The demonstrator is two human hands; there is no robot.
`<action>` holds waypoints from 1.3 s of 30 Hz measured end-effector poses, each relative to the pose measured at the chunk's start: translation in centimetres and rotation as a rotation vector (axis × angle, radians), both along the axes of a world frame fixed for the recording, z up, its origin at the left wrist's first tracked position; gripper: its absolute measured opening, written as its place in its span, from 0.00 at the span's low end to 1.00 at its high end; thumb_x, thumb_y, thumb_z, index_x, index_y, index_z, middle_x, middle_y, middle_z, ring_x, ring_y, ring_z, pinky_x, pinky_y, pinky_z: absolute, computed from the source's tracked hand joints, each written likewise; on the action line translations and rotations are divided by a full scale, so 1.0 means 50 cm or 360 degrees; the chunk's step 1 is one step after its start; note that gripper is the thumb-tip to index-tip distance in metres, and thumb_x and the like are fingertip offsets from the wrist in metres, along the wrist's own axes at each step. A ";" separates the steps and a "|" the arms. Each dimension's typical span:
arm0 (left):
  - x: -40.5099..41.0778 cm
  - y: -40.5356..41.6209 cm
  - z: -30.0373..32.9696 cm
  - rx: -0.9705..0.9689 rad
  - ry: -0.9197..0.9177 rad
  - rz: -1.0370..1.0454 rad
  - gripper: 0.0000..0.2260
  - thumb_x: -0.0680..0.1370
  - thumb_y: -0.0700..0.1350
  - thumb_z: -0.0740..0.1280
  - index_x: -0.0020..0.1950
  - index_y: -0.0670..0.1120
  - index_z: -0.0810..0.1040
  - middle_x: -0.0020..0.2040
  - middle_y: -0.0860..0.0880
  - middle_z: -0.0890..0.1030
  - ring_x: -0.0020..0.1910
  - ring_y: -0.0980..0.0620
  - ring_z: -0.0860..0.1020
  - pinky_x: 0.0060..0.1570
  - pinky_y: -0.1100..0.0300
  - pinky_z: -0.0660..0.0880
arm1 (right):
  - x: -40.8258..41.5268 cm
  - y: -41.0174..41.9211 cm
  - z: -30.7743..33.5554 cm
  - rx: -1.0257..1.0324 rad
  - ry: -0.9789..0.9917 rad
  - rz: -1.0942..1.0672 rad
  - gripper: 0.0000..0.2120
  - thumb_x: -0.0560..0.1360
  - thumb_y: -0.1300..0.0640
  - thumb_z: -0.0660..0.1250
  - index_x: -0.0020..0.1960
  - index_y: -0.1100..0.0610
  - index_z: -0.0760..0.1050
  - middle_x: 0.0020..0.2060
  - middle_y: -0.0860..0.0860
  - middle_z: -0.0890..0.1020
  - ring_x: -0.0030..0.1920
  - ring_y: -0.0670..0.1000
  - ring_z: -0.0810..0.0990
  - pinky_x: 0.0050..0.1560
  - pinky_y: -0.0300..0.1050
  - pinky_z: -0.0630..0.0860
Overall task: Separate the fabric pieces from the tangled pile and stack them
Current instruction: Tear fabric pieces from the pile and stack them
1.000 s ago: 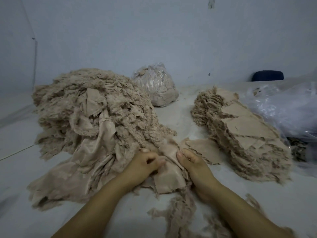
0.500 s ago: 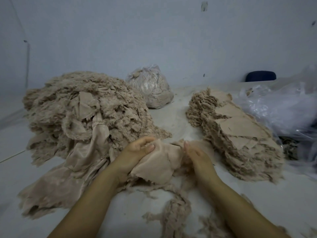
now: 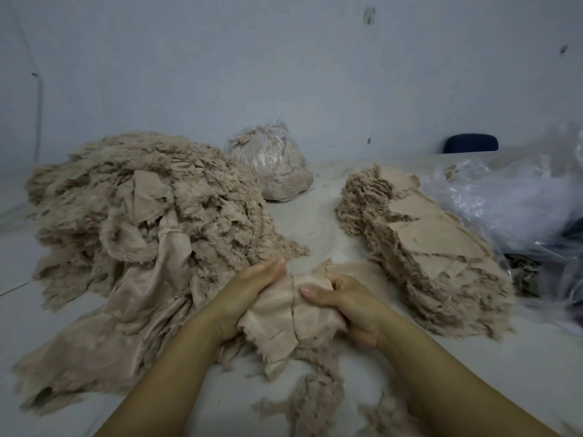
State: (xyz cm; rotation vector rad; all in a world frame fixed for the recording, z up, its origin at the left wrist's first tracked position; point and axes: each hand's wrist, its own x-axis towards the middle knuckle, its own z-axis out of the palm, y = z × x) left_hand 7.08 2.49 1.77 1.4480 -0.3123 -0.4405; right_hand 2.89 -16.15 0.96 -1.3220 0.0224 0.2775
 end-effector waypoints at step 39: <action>-0.016 -0.033 -0.034 0.0150 -0.0057 -0.0133 0.06 0.73 0.44 0.70 0.45 0.42 0.83 0.41 0.42 0.83 0.38 0.49 0.80 0.37 0.60 0.76 | -0.017 0.013 -0.023 -0.0113 -0.0257 -0.0237 0.26 0.65 0.36 0.71 0.47 0.59 0.77 0.45 0.56 0.84 0.45 0.54 0.83 0.45 0.45 0.79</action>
